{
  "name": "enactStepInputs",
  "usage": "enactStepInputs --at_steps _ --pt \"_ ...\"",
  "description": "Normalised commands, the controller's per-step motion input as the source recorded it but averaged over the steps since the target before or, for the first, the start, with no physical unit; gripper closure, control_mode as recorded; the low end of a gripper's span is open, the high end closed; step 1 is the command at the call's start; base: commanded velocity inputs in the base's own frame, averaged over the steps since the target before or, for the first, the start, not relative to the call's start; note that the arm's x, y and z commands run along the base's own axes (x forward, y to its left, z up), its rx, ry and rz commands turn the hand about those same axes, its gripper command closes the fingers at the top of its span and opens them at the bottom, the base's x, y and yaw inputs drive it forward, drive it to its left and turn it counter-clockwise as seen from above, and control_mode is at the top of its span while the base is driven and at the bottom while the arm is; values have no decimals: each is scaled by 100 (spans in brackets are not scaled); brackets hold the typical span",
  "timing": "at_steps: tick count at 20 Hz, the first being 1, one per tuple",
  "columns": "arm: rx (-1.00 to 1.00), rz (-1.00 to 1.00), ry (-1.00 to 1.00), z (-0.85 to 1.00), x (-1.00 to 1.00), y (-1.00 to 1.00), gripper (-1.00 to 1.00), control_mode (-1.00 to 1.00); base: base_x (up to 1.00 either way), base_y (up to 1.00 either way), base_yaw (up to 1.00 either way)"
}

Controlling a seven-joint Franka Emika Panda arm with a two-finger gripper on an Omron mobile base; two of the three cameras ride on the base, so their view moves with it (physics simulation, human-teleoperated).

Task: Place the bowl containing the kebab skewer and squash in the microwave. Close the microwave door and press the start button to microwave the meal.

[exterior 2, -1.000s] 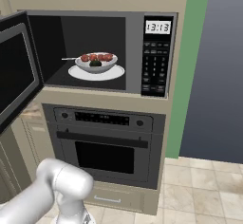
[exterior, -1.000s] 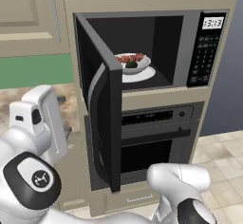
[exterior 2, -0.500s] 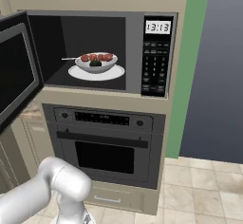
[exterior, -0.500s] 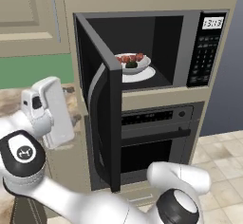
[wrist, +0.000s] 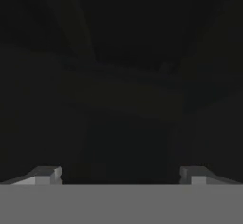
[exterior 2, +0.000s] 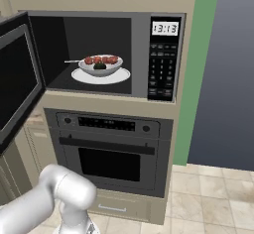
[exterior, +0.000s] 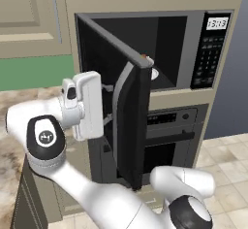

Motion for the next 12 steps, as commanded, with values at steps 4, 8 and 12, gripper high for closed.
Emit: enactStepInputs --at_steps 4,8,12 --pt "8 -9 -19 0 -28 -100 -100 -100 0 0 0" --pt "12 -2 -20 0 -12 -100 -100 -100 0 0 0" --pt "13 0 -17 0 0 -100 -100 -100 0 0 0"
